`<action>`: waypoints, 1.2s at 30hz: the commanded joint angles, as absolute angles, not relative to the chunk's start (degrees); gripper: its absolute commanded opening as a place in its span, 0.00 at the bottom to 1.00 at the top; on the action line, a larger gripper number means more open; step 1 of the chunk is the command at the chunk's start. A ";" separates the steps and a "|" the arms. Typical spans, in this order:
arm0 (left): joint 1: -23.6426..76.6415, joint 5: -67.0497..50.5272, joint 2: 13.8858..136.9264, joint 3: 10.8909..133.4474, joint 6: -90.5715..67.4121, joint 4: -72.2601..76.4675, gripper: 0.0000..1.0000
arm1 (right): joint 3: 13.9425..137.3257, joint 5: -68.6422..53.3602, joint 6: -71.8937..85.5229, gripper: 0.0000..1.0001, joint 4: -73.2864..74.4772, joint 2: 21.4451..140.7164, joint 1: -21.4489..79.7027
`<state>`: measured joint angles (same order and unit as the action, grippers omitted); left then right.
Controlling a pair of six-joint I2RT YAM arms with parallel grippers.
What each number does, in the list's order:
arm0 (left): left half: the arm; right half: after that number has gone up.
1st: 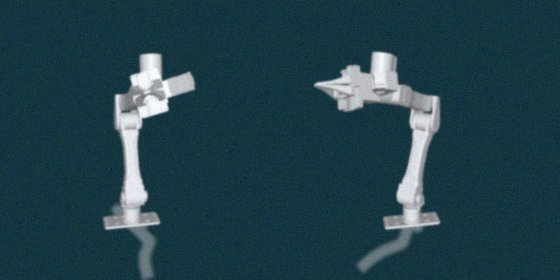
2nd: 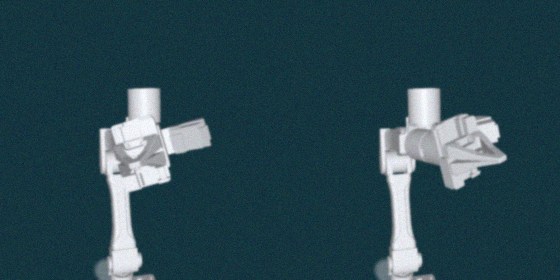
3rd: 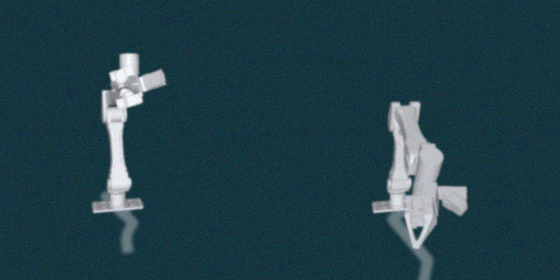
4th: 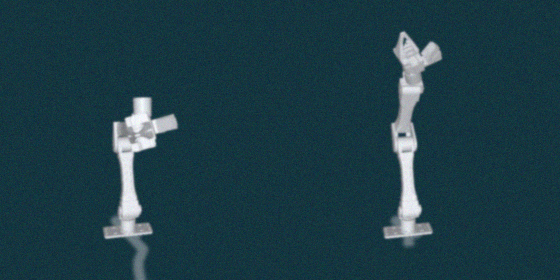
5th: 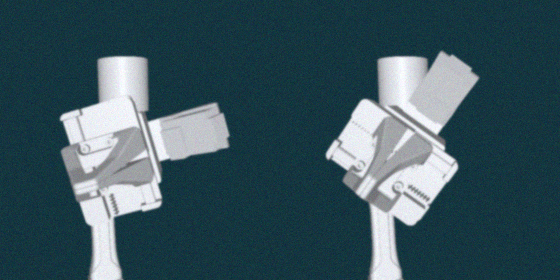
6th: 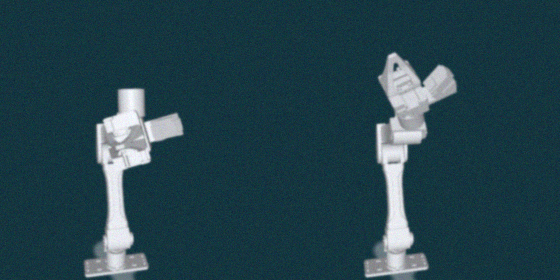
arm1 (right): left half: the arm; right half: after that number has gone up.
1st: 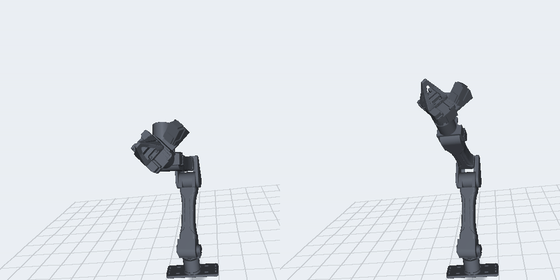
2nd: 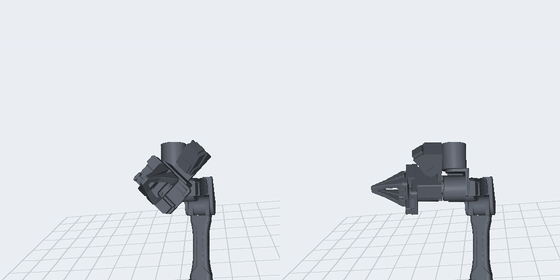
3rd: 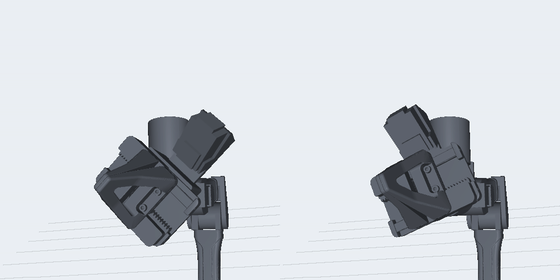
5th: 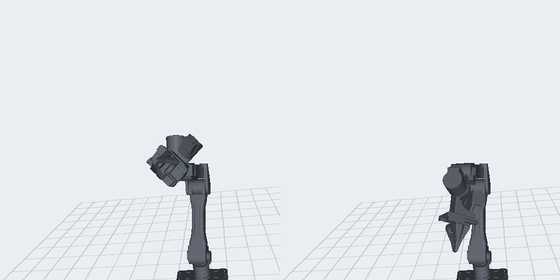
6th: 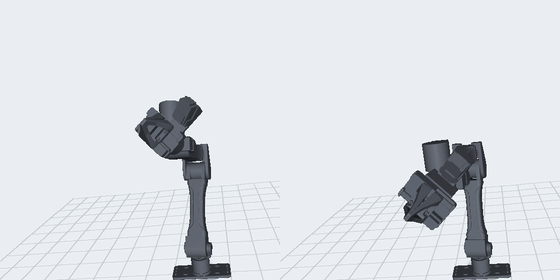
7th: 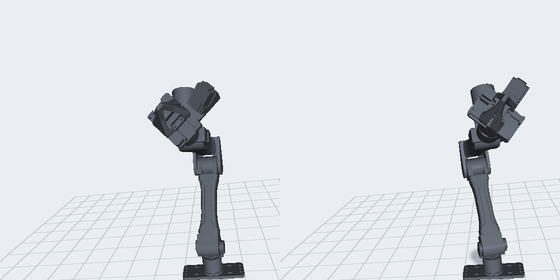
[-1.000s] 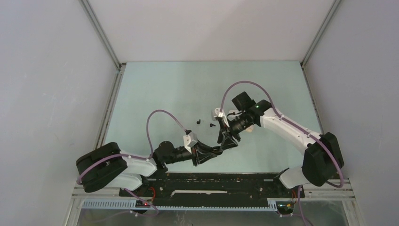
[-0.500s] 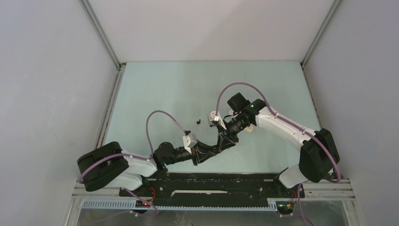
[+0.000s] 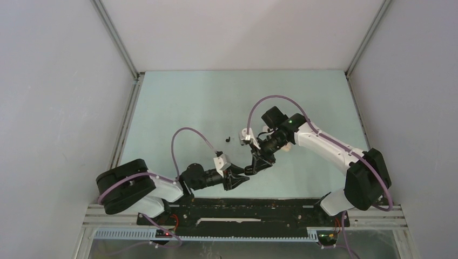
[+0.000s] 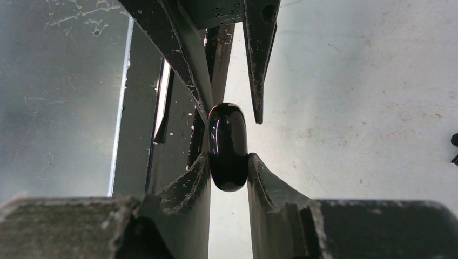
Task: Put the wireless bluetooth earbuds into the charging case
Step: Pass from the right arm to the left
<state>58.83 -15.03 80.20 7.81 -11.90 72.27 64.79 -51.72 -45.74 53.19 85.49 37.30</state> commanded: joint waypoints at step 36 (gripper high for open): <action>60.47 -17.17 84.10 11.65 -9.16 74.62 0.40 | 67.08 -47.81 -46.96 0.00 53.48 84.22 40.08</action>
